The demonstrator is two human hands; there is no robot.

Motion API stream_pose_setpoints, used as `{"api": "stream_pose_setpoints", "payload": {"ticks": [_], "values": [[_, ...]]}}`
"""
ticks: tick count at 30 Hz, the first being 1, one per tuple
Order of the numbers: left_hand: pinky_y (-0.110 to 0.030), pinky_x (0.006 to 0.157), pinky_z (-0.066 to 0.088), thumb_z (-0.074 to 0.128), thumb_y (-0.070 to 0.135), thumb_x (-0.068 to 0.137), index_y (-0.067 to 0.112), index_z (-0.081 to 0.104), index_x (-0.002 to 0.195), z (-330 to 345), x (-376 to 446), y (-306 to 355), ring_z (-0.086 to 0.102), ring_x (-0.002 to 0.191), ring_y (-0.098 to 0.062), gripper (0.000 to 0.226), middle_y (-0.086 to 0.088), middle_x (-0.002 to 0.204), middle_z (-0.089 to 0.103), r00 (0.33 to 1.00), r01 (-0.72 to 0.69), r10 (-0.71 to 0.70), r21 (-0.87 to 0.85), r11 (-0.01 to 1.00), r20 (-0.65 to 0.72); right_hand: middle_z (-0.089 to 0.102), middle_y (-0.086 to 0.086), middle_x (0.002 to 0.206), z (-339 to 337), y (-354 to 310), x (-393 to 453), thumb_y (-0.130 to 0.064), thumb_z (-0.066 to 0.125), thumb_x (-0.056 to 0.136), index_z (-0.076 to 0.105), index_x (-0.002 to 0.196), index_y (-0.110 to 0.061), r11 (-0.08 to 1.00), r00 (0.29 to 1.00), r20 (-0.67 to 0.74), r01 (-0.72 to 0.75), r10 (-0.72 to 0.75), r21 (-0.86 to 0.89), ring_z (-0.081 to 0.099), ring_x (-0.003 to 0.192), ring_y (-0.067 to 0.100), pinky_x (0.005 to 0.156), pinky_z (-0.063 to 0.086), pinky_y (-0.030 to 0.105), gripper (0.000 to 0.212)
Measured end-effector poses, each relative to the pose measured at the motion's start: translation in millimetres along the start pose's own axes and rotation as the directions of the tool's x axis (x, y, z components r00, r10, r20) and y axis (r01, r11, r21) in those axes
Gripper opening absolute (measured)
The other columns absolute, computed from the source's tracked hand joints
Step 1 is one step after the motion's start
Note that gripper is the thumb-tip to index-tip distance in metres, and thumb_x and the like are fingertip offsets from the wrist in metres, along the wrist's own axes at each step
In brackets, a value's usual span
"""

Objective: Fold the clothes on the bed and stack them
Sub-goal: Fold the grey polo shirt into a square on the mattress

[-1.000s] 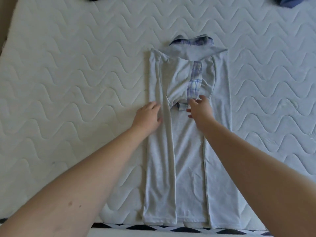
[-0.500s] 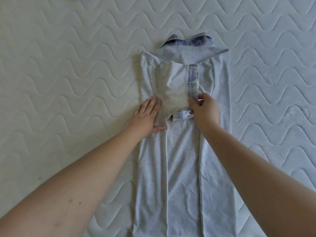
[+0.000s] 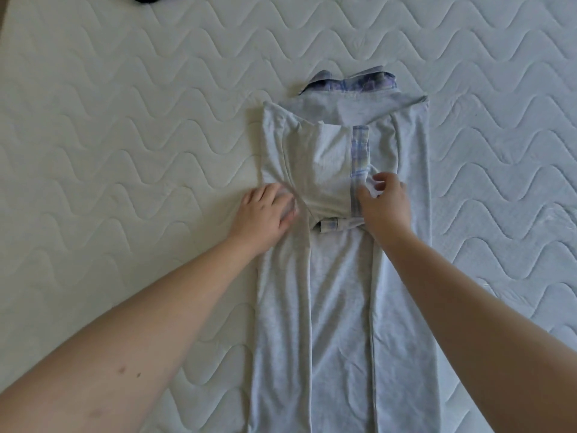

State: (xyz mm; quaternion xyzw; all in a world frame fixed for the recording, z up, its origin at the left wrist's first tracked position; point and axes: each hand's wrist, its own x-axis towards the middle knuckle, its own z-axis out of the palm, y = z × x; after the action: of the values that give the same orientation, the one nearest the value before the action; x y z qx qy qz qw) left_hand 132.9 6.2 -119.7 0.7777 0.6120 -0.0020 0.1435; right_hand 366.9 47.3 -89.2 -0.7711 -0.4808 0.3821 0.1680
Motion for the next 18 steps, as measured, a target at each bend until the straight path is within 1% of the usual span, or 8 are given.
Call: {"api": "stream_pose_setpoints", "payload": {"ticks": [2,3,5,7,10,12,15,18], "values": [[-0.040,0.089,0.040,0.039,0.040,0.097,0.014,0.062,0.115,-10,21,-7,0.054,0.110,-0.032,0.039,-0.009,0.119,0.056,0.987,0.046,-0.059,-0.091,0.995,-0.149,0.048,0.002,0.132,1,-7,11,-0.041,0.059,0.090,0.044,0.135,-0.022,0.999,1.000,-0.013,0.008,-0.007,0.034,0.053,0.116,0.021,0.098,0.048,0.045,0.051],[-0.041,0.088,0.041,0.045,0.033,0.097,0.013,0.062,0.117,-14,34,-13,0.054,0.109,-0.033,0.033,-0.010,0.119,0.056,0.978,0.104,-0.126,-0.135,0.985,-0.165,0.046,0.002,0.137,2,-13,18,-0.041,0.060,0.090,0.039,0.140,-0.023,0.999,1.000,0.002,0.001,-0.001,0.050,0.051,0.121,0.022,0.101,0.047,0.046,0.057],[-0.043,0.094,0.040,0.049,0.023,0.098,0.015,0.055,0.131,-23,65,-26,0.049,0.118,-0.035,0.035,-0.012,0.130,0.052,0.952,0.248,-0.277,-0.205,0.947,-0.130,0.043,0.002,0.144,1,-26,36,-0.041,0.062,0.090,0.030,0.148,-0.023,0.995,0.999,0.040,-0.028,0.025,0.092,0.049,0.126,0.022,0.101,0.046,0.044,0.068],[-0.042,0.101,0.038,0.048,0.018,0.099,0.017,0.046,0.142,-34,97,-40,0.045,0.124,-0.035,0.043,-0.014,0.138,0.044,0.927,0.342,-0.371,-0.288,0.895,-0.054,0.046,0.001,0.142,0,-40,53,-0.041,0.064,0.091,0.028,0.150,-0.022,0.980,0.995,0.072,-0.083,0.071,0.180,0.055,0.115,0.018,0.089,0.051,0.035,0.072],[-0.034,0.105,0.036,0.045,0.014,0.100,0.020,0.037,0.148,-51,142,-59,0.048,0.124,-0.037,0.048,-0.020,0.140,0.040,0.929,0.365,-0.364,-0.354,0.861,0.074,0.054,0.000,0.129,0,-55,71,-0.040,0.067,0.090,0.035,0.147,-0.021,0.966,0.987,0.101,-0.142,0.122,0.215,0.057,0.091,0.012,0.073,0.050,0.029,0.068],[-0.029,0.096,0.038,0.045,0.012,0.101,0.022,0.037,0.147,-60,164,-67,0.053,0.115,-0.033,0.048,-0.019,0.130,0.048,0.933,0.359,-0.338,-0.376,0.854,0.124,0.059,0.000,0.114,-1,-59,79,-0.035,0.069,0.089,0.044,0.141,-0.019,0.947,0.981,0.114,-0.182,0.156,0.265,0.061,0.080,0.011,0.065,0.052,0.027,0.060],[-0.025,0.076,0.036,0.051,0.014,0.099,0.023,0.050,0.135,-68,183,-72,0.055,0.094,-0.026,0.037,-0.014,0.104,0.057,0.940,0.336,-0.289,-0.339,0.879,0.183,0.071,0.004,0.095,-5,-57,85,-0.023,0.066,0.091,0.066,0.113,-0.013,0.942,0.990,0.090,-0.130,0.107,0.311,0.069,0.084,0.022,0.078,0.059,0.039,0.024],[-0.021,0.077,0.036,0.063,0.019,0.094,0.014,0.065,0.119,-69,196,-74,0.059,0.103,-0.027,0.026,-0.013,0.115,0.065,0.946,0.313,-0.274,-0.268,0.911,0.172,0.071,0.006,0.092,-10,-49,83,-0.021,0.061,0.092,0.067,0.098,-0.013,0.969,1.000,0.014,-0.016,0.013,0.247,0.068,0.085,0.024,0.078,0.058,0.041,0.012]]}}
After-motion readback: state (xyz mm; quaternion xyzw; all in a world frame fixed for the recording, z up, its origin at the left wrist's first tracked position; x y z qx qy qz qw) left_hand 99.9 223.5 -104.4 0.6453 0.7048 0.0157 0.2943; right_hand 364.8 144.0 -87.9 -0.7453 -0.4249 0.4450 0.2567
